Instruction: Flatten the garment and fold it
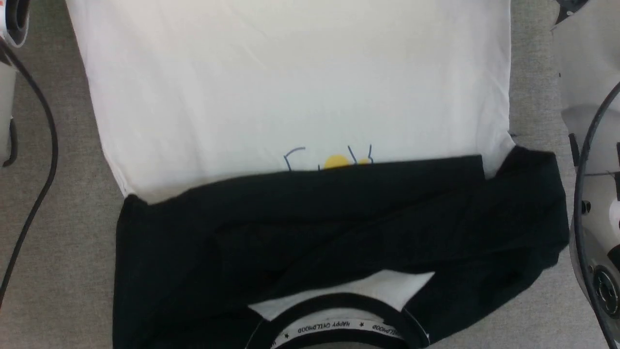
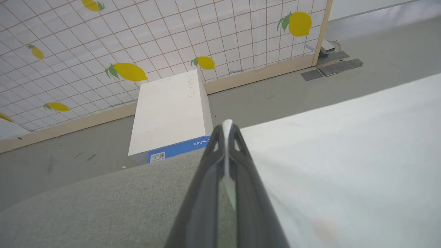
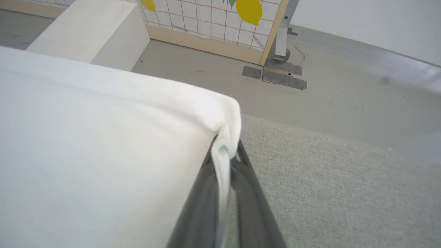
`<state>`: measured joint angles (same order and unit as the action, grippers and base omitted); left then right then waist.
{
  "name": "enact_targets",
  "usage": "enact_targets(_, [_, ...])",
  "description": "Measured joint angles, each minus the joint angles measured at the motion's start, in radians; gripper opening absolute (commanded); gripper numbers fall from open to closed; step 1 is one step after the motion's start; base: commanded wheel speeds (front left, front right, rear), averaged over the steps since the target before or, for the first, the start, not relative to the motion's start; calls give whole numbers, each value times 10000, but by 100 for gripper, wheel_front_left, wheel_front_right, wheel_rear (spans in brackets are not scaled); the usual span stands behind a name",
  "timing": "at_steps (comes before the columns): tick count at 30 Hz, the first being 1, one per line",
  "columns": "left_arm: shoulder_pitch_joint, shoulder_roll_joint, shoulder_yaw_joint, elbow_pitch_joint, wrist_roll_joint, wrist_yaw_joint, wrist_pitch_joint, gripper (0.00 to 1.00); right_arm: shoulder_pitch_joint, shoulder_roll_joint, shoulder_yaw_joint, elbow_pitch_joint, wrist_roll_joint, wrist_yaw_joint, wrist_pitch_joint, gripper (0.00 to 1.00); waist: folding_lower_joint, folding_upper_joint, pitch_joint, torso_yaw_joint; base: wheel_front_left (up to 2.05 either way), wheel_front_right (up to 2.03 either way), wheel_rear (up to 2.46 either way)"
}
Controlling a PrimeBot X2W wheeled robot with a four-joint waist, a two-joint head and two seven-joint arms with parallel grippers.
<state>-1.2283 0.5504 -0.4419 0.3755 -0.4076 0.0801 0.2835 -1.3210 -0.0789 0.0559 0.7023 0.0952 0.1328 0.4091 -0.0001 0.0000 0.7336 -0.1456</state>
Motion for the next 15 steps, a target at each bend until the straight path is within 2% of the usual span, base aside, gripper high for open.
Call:
enact_targets(4, [-59, -155, 73, 180, 0, -159, -1143, 0, 11, -35, 123, -44, 366, 0, -794, 0, 0, 0, -229, 9, 0, 0, 0])
enact_targets(7, [32, -194, 69, 228, -171, -543, -1664, 0, 288, -176, 477, -339, 853, 0, -1283, 0, 0, 0, -474, 31, 0, 0, 0])
enact_targets(10, [489, -159, 159, 13, -280, -656, -2322, 0, 926, -518, 926, -926, 1507, -2, -1785, 0, 0, 1, -786, 72, 0, 0, 0])
enact_targets(15, [2143, -19, 240, -807, -798, -855, -3041, 0, 2602, -1373, 1680, -2454, 2537, -2, -2305, 0, 0, 0, -1500, 168, 0, 0, 0])
